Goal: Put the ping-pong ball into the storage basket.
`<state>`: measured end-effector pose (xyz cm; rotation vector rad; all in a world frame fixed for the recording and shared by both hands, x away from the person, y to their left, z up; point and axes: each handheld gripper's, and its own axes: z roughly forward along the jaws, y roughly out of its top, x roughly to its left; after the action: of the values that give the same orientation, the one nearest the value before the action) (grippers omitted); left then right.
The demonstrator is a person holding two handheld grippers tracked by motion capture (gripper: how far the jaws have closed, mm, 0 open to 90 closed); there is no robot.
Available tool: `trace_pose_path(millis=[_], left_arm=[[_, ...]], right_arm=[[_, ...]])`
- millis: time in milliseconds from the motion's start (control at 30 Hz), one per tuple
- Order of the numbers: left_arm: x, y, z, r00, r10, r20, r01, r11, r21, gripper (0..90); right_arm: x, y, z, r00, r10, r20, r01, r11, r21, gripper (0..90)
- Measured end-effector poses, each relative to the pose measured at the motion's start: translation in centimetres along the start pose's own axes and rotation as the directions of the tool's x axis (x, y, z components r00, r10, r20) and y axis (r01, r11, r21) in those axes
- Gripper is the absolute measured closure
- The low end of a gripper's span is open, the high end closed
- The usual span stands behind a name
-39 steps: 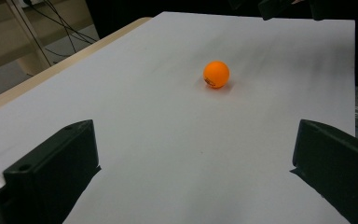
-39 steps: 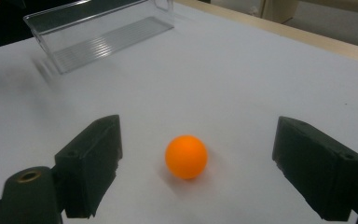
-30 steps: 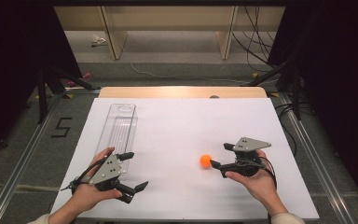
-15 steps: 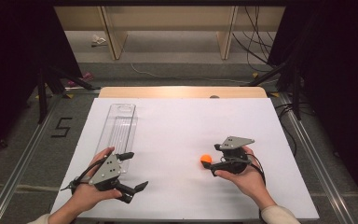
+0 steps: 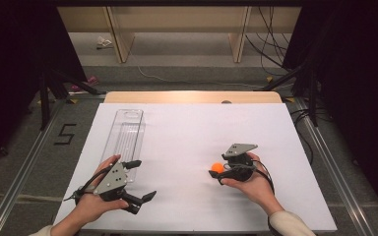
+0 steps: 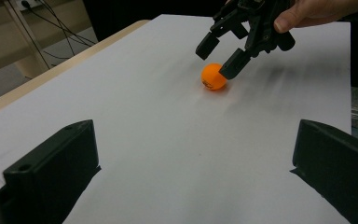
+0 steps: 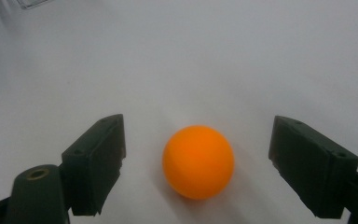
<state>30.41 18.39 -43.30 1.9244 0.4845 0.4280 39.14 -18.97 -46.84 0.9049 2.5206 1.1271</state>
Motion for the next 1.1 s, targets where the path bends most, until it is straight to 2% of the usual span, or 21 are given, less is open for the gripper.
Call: trace_pose_path(millis=[367,667,1100], left_arm=[[0.0,0.0,0.0,1.0,0.0,0.0,0.0,1.0,0.0,0.0],[0.0,0.0,0.0,1.0,-0.001,0.0,0.001,1.0,-0.003,0.0],[0.0,0.0,0.0,1.0,0.0,0.004,0.001,1.0,-0.001,0.0]], right_arm=[[-0.1,0.0,0.9,1.0,-0.005,0.002,0.005,0.999,0.036,21.8],[-0.1,0.0,1.7,0.9996,-0.028,-0.001,0.028,0.996,0.088,30.3],[-0.2,0.2,2.2,0.9991,-0.043,-0.006,0.043,0.992,0.117,39.8]])
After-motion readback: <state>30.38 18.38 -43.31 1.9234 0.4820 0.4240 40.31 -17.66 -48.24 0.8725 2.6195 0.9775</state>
